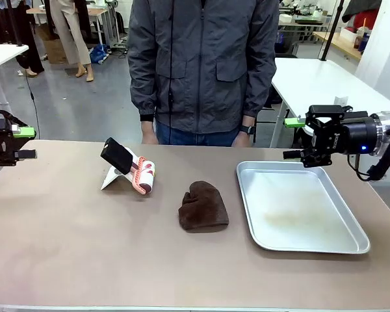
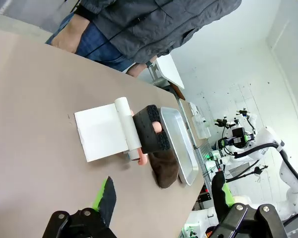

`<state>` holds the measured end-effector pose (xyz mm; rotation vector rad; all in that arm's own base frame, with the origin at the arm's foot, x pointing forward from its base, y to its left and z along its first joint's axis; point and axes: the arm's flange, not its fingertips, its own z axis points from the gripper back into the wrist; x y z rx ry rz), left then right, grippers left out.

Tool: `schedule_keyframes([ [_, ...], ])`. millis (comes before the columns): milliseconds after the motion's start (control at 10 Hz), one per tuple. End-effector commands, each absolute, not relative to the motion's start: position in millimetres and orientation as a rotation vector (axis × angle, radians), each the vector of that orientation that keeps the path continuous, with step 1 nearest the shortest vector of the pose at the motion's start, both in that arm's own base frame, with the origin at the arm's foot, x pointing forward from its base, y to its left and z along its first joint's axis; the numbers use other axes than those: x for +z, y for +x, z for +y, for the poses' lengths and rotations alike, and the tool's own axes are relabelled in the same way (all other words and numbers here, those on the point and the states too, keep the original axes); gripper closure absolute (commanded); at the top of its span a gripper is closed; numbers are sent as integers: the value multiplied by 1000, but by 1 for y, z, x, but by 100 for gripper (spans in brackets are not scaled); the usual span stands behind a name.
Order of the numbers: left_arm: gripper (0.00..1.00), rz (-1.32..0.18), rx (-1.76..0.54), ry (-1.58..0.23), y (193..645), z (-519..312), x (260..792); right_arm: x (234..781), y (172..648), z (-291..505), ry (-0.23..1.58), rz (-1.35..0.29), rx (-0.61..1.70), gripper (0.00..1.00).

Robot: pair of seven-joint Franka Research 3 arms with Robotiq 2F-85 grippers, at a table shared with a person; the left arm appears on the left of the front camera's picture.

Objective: Clean the surface of the table.
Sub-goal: Return the Lint Roller and towel to their original positions.

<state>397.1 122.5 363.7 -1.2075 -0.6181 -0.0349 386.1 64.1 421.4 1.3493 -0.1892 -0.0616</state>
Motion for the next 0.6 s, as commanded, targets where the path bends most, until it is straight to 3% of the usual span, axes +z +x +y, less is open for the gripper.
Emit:
schedule_keyframes([
  [0,0,-628,-53,-1216,391,121,363,420,387,64,1353,-203,-53,0],
  [500,0,-628,-53,-1216,391,121,363,420,387,64,1353,-203,-53,0],
])
